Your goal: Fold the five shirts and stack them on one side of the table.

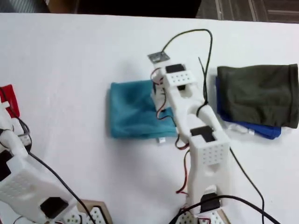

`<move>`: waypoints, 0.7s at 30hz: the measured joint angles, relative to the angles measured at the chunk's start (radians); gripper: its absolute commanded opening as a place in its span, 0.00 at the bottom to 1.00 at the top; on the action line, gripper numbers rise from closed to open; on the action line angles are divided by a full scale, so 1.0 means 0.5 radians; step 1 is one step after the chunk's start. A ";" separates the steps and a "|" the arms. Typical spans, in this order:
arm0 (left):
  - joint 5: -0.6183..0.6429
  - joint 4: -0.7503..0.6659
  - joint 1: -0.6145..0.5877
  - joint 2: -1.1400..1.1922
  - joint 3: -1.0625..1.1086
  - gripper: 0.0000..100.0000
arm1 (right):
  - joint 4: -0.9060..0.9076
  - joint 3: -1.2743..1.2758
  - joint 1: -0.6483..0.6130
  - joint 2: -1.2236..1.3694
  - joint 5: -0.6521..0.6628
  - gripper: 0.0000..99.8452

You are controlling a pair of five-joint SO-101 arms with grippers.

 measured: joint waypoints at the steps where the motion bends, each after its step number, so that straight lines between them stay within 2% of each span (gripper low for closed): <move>1: 0.000 0.000 0.000 0.000 0.000 0.03 | 0.000 0.000 0.009 0.000 0.000 0.29; 21: 0.000 0.000 0.000 0.000 0.000 0.03 | 0.040 0.006 0.055 -0.104 0.043 0.29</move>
